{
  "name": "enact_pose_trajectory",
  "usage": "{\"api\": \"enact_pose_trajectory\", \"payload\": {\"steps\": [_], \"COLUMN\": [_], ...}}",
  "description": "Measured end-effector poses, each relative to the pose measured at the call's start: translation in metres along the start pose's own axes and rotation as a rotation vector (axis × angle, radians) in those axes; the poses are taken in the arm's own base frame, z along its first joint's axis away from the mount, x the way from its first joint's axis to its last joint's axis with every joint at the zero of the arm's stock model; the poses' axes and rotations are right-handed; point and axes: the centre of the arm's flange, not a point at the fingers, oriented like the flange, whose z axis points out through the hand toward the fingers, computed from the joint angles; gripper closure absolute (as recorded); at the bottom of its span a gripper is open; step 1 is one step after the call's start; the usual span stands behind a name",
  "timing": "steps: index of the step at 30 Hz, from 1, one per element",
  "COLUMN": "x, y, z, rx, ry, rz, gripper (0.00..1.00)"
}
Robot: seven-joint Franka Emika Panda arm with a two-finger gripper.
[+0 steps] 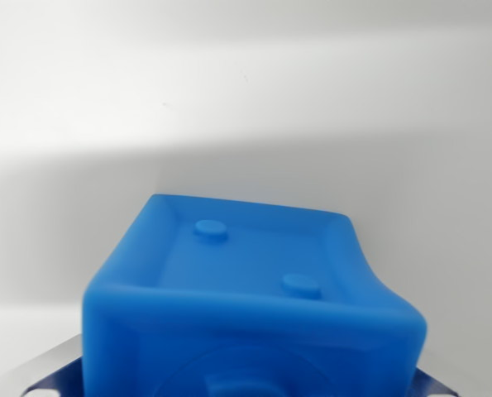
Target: Stack cube
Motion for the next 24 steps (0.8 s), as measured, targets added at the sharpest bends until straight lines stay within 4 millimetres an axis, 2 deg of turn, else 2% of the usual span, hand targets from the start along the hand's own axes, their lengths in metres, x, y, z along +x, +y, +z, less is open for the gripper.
{"api": "enact_pose_trajectory", "payload": {"steps": [12,24], "x": [0.001,0.001], "y": [-0.001,-0.001], "z": [-0.014,-0.043], "rx": [0.004,0.005], "ry": [0.002,0.001], "rz": [0.000,0.001], "gripper": [1.00,1.00]}}
